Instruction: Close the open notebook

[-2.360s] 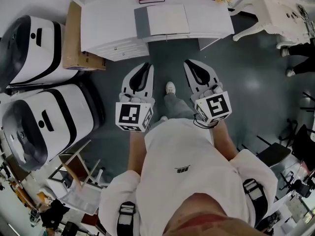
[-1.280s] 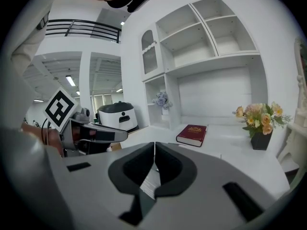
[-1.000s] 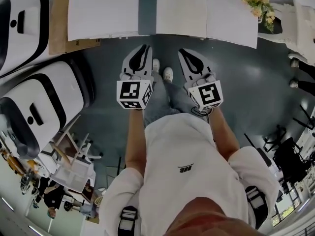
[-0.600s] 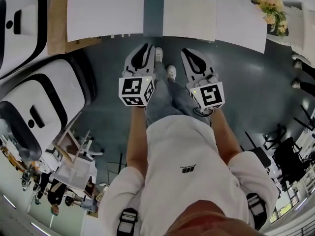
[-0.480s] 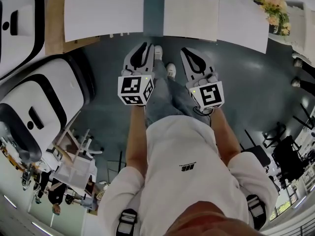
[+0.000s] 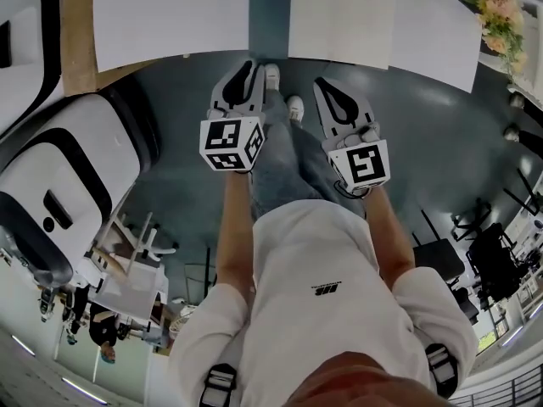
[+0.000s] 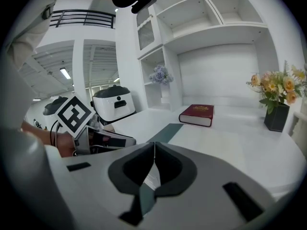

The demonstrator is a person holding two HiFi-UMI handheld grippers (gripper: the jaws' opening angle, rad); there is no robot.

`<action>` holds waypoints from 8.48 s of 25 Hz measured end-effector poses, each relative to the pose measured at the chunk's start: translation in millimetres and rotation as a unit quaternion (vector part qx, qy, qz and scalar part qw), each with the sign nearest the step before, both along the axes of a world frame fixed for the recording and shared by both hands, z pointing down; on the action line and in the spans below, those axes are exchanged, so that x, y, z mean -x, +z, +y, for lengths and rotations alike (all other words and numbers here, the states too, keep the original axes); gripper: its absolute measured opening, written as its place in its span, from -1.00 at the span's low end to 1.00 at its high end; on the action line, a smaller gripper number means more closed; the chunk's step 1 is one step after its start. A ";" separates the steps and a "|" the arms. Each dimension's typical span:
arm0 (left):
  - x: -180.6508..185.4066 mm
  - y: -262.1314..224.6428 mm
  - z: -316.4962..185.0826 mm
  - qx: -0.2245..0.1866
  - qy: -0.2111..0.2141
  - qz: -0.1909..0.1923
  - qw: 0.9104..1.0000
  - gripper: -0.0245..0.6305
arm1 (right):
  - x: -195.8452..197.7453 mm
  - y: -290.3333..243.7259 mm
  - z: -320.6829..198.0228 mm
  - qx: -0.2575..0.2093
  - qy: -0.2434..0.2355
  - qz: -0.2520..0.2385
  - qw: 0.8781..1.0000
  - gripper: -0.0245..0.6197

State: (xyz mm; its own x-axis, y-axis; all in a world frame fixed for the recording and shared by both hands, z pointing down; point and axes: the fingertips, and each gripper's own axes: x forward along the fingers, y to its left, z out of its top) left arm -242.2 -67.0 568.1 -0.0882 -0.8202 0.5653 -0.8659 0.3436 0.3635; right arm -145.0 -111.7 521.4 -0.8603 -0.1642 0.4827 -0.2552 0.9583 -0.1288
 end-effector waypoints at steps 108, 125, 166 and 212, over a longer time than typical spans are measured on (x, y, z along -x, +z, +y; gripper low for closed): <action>-116.0 -109.3 -95.4 -0.023 0.205 -0.053 0.977 -0.93 | -105.1 -65.0 -67.4 -0.011 0.196 -0.040 0.980 -0.93; -164.2 -101.2 -130.4 -0.025 0.287 -0.042 0.957 -0.93 | -141.7 -56.6 -90.3 -0.008 0.259 -0.026 0.966 -0.93; -230.2 -29.7 -176.2 0.010 0.446 0.014 0.895 -0.93 | -171.2 -9.4 -123.0 0.021 0.364 0.019 0.931 -0.93; -235.6 -67.1 -186.6 -0.020 0.428 -0.006 0.904 -0.93 | -202.7 -33.9 -134.6 0.018 0.364 0.002 0.931 -0.94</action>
State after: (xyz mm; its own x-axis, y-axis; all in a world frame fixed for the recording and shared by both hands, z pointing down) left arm -6.6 -253.6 501.0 0.5822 -0.6110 0.5364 -0.8122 -0.4665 0.3502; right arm 57.6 -246.3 487.5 -0.5266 -0.6862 0.5018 -0.8355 0.5268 -0.1562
